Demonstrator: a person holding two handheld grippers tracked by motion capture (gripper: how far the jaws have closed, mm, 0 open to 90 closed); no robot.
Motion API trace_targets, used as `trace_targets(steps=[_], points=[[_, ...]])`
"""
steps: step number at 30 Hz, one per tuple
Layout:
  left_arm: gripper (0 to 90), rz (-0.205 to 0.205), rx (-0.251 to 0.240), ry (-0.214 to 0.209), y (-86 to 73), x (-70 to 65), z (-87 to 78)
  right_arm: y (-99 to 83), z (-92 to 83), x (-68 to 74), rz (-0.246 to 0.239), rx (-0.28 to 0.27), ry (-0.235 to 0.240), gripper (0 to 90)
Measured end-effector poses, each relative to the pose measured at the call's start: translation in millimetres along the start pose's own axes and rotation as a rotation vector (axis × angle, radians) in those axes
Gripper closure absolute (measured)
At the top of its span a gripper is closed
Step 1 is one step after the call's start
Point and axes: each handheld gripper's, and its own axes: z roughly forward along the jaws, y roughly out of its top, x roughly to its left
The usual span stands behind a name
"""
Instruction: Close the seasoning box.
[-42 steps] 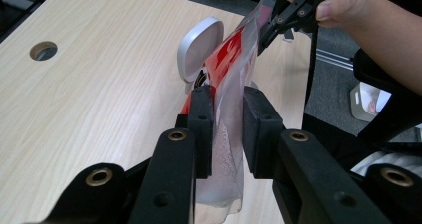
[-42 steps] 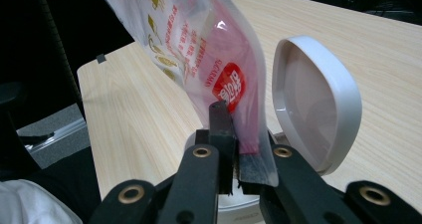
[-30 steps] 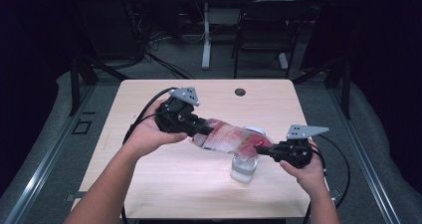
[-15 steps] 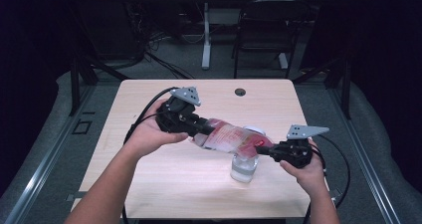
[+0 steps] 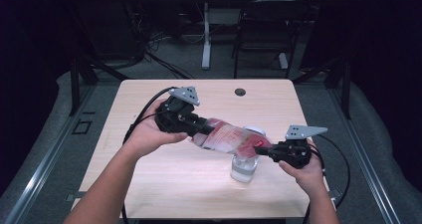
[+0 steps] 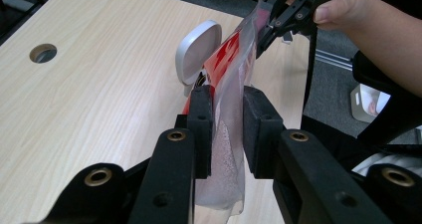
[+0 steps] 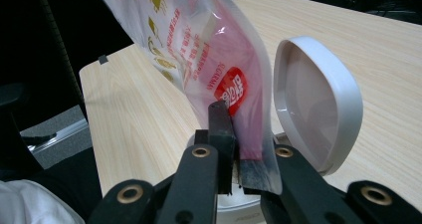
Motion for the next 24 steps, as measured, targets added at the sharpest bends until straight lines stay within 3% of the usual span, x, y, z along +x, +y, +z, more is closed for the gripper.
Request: trace_targets(steps=[24], points=[[74.3,-0.011,-0.022,-0.004,1.7,1.9,1.8,-1.8,0.8,-2.4,0.003,0.005,-0.007,88.3]])
